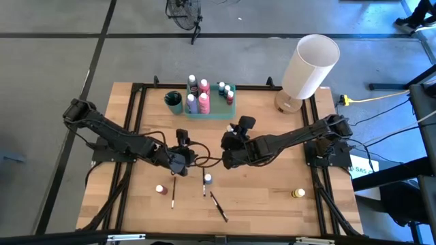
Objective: Pick & Place Paint Supplies
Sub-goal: Put the small green paint bottle into the green bin
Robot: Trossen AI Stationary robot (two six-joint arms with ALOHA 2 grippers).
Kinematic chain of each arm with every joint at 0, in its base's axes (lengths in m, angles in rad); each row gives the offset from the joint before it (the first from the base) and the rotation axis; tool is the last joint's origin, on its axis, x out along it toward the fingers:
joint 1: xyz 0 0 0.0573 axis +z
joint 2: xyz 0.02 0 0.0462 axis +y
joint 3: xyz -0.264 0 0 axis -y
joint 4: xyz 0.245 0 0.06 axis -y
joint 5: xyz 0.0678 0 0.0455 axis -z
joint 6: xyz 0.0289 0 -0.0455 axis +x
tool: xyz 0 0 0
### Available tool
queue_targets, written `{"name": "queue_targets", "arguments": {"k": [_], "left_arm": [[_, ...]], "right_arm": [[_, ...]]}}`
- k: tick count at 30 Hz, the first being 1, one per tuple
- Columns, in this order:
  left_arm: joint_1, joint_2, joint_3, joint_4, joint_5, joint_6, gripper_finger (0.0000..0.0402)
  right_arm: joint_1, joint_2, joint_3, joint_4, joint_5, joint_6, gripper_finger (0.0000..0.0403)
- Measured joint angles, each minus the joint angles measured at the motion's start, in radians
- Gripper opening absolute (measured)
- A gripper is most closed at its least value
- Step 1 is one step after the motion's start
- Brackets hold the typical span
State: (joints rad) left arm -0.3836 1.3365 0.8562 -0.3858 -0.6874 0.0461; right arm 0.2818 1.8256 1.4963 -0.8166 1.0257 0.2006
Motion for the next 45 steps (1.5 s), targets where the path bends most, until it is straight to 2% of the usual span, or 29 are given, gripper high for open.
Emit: {"name": "queue_targets", "arguments": {"k": [8, 12, 17, 25, 27, 29, 33, 40, 45], "left_arm": [[0.000, 0.001, -0.001, -0.028, 0.008, -0.010, 0.0242], [0.000, 0.001, -0.002, -0.048, 0.009, -0.016, 0.0242], [-0.001, 0.002, -0.003, -0.096, 0.009, -0.052, 0.0242], [-0.001, 0.002, -0.003, -0.139, 0.040, -0.094, 0.0242], [-0.001, 0.002, -0.003, -0.140, 0.060, -0.097, 0.0242], [-0.001, 0.002, -0.003, -0.140, 0.064, -0.097, 0.0242], [-0.001, 0.002, -0.003, -0.142, 0.064, -0.104, 0.0242], [-0.001, 0.003, -0.003, -0.142, 0.067, -0.116, 0.0242], [-0.001, 0.003, -0.003, -0.142, 0.087, -0.115, 0.0242]], "right_arm": [[-0.045, 0.000, 0.007, 0.007, -0.006, 0.002, 0.0116], [-0.047, 0.000, 0.085, -0.076, 0.026, -0.033, 0.0116], [-0.047, -0.002, 0.286, -0.313, 0.070, -0.020, 0.0116], [-0.013, -0.002, 0.675, -0.727, 0.018, 0.115, 0.0116], [-0.004, -0.004, 0.766, -0.755, 0.014, 0.133, 0.0116], [0.001, -0.018, 0.846, -0.758, -0.067, 0.121, 0.0116], [0.008, -0.103, 0.822, -0.713, -0.159, 0.146, 0.0116], [0.001, -0.161, 0.809, -0.755, -0.178, 0.329, 0.0116], [-0.029, -0.158, 0.808, -0.755, -0.242, 0.389, 0.0116]]}}
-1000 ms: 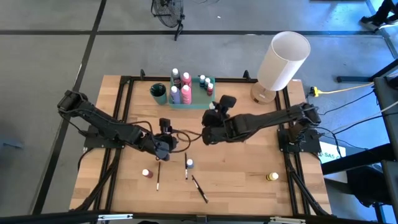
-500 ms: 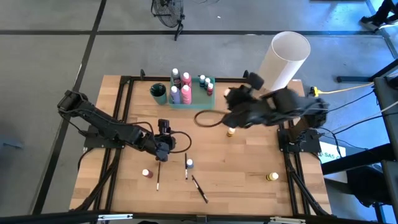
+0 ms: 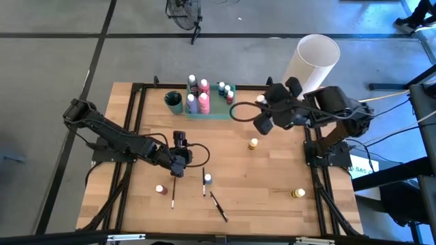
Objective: Pick & Place Paint Supplies
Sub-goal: Put the small green paint bottle into the green bin
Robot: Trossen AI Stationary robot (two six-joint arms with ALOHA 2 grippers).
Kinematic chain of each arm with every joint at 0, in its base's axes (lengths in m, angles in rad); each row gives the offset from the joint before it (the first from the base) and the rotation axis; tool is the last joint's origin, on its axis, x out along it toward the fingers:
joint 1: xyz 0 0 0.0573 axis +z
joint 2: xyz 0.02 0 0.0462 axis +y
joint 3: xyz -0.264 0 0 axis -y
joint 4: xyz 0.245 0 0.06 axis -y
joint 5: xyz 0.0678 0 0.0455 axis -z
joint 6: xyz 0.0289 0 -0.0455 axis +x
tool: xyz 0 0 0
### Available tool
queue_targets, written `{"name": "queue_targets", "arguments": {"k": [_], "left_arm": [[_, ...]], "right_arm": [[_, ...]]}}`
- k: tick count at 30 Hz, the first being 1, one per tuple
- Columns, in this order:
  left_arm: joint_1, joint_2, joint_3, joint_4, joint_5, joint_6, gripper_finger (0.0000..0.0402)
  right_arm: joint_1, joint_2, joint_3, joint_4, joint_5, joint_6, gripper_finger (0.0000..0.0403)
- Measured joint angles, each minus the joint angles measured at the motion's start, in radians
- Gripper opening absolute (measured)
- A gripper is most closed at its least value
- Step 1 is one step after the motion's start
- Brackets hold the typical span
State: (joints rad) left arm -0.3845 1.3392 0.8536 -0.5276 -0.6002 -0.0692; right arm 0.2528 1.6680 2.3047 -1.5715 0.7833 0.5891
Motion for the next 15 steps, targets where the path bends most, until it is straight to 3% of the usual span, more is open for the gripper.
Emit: {"name": "queue_targets", "arguments": {"k": [11, 15], "left_arm": [[-0.001, 0.000, 0.000, -0.017, 0.023, -0.014, 0.0242], [0.000, 0.000, 0.000, -0.016, 0.020, -0.014, 0.0242]], "right_arm": [[-0.117, -0.002, -0.119, 0.000, -0.001, 0.002, 0.0116], [-0.168, -0.001, -0.166, 0.000, -0.073, 0.003, 0.0116]]}}
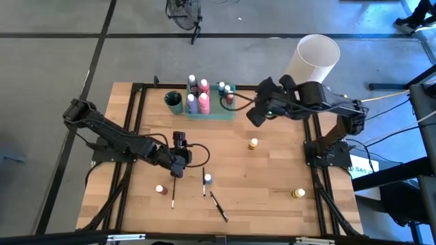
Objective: Pick & Place Paint Supplies
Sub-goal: Put the small green paint bottle into the green bin
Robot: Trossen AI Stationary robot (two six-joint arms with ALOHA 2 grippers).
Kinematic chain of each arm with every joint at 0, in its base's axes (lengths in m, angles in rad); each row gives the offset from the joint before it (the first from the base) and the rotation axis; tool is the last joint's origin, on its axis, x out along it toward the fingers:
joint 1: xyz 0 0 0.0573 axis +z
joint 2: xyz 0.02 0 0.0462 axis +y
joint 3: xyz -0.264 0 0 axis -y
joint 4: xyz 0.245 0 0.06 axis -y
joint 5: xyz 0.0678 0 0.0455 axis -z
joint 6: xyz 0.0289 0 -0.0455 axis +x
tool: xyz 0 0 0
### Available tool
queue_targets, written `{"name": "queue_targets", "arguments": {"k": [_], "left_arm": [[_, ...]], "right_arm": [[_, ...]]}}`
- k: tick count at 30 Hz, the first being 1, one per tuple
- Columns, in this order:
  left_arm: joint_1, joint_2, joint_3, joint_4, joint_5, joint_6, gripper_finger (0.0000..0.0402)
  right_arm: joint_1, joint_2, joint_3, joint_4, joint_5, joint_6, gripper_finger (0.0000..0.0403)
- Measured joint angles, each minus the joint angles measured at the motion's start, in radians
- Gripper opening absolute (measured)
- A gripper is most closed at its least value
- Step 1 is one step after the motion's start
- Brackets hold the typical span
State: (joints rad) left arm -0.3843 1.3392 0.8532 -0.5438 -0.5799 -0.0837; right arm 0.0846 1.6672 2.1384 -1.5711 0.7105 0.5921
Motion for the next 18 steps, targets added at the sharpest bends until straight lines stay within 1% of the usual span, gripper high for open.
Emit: {"name": "queue_targets", "arguments": {"k": [6, 11, 18], "left_arm": [[0.000, 0.000, 0.000, 0.001, -0.001, 0.000, 0.0242], [0.000, 0.000, 0.000, 0.006, -0.002, 0.000, 0.0242], [0.000, 0.000, 0.000, 0.006, -0.001, -0.001, 0.0242]], "right_arm": [[-0.066, 0.004, -0.052, -0.001, -0.100, 0.089, 0.0116], [-0.095, 0.011, -0.124, 0.000, -0.120, 0.116, 0.0116], [-0.105, 0.002, -0.139, 0.000, -0.318, 0.136, 0.0116]]}}
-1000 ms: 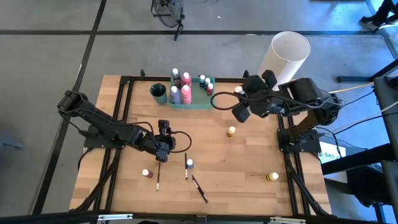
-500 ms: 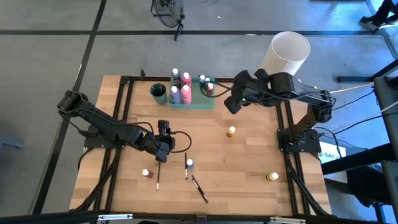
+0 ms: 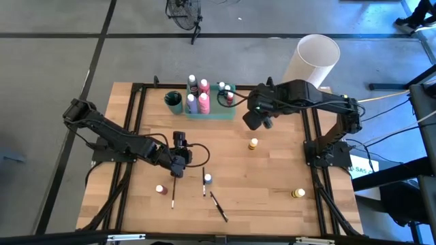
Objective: Pick & Place Paint Supplies
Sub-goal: Put the small green paint bottle into the green bin
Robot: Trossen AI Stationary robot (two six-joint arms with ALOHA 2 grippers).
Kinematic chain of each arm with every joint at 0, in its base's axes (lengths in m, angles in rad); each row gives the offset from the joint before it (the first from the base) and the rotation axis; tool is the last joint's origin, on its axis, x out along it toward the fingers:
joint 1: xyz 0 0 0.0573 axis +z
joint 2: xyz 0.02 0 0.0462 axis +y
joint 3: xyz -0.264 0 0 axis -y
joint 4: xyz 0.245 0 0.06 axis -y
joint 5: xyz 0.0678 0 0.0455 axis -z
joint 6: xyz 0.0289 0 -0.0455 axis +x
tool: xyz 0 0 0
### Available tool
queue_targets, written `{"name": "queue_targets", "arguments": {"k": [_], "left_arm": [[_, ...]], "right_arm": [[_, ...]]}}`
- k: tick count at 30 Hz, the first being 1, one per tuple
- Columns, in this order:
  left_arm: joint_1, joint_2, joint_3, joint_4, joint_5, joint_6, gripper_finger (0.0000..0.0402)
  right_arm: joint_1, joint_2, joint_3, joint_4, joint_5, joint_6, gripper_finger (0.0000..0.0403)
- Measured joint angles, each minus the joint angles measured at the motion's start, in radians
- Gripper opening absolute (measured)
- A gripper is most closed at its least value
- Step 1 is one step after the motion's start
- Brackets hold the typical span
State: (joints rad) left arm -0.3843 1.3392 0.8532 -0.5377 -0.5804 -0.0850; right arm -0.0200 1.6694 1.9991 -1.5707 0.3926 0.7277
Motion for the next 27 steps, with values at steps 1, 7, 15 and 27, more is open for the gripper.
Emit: {"name": "queue_targets", "arguments": {"k": [1, 7, 15, 27], "left_arm": [[0.000, 0.000, 0.000, 0.000, 0.000, -0.003, 0.0242], [0.000, 0.000, 0.000, -0.001, 0.006, -0.039, 0.0242], [0.000, 0.000, 0.000, -0.005, 0.026, -0.062, 0.0242], [0.000, 0.000, 0.000, -0.004, 0.025, -0.058, 0.0242]], "right_arm": [[0.000, -0.004, 0.000, 0.000, -0.027, 0.004, 0.0116], [0.003, -0.058, -0.003, 0.001, -0.137, 0.056, 0.0116], [0.003, -0.139, -0.075, -0.001, -0.161, 0.103, 0.0116], [-0.094, -0.128, -0.309, 0.265, 0.049, -0.110, 0.0116]]}}
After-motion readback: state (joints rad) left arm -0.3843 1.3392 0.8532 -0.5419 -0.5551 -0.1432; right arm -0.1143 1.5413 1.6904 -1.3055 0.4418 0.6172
